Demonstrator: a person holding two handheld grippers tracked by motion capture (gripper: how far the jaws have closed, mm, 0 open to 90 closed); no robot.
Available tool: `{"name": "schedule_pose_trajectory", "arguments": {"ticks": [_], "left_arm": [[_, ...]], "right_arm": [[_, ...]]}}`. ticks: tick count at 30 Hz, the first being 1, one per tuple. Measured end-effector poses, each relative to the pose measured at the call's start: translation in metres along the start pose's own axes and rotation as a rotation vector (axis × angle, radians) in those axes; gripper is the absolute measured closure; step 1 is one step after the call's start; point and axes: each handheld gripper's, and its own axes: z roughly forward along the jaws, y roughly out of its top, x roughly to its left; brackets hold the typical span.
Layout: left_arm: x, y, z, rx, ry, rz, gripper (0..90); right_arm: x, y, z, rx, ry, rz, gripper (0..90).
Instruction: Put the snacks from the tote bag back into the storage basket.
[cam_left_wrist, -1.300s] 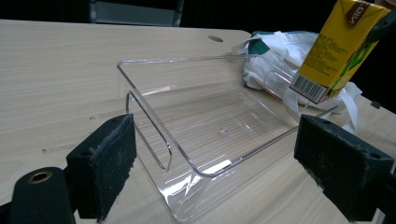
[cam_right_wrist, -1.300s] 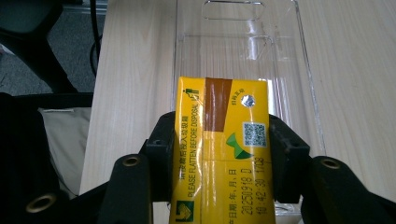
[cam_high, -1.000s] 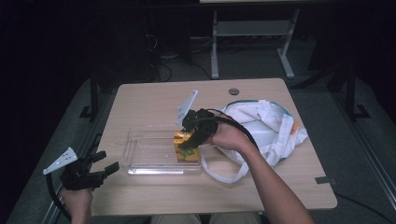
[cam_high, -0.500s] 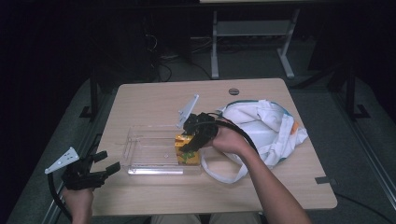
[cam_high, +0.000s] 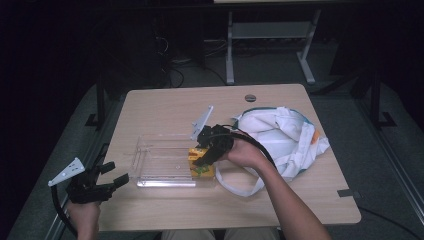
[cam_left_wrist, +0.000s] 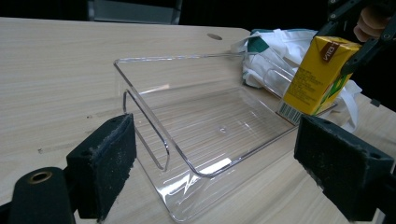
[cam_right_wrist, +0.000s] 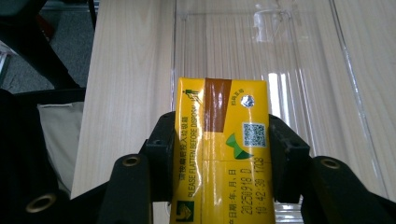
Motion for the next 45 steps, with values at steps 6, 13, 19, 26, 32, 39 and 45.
{"name": "schedule_pose_trajectory", "arguments": {"ticks": [6, 13, 19, 26, 32, 39, 45], "left_arm": [[0.0, 0.0, 0.0, 0.001, 0.001, 0.004, 12.6], [0.0, 0.0, 0.0, 0.002, 0.001, 0.004, 12.6], [0.0, 0.0, -0.001, 0.003, 0.002, 0.004, 12.6], [0.0, 0.0, -0.001, 0.003, 0.001, 0.007, 12.6], [0.0, 0.0, -0.001, 0.003, 0.003, 0.007, 12.6], [0.0, 0.0, -0.001, 0.002, 0.003, 0.006, 12.6], [0.0, 0.0, -0.002, 0.0, 0.005, 0.005, 12.6]], "right_arm": [[0.0, -0.004, 0.003, 0.001, 0.005, 0.001, 52.0], [0.0, -0.006, 0.004, 0.001, 0.003, 0.002, 52.0], [0.0, -0.007, 0.007, 0.003, 0.004, 0.002, 52.0], [0.0, -0.009, 0.012, 0.008, 0.008, 0.002, 51.9], [0.001, -0.012, 0.014, 0.002, 0.005, 0.006, 51.9], [0.001, -0.013, 0.017, 0.002, 0.008, 0.007, 51.9], [0.001, -0.015, 0.019, 0.004, 0.013, 0.009, 51.8]]}}
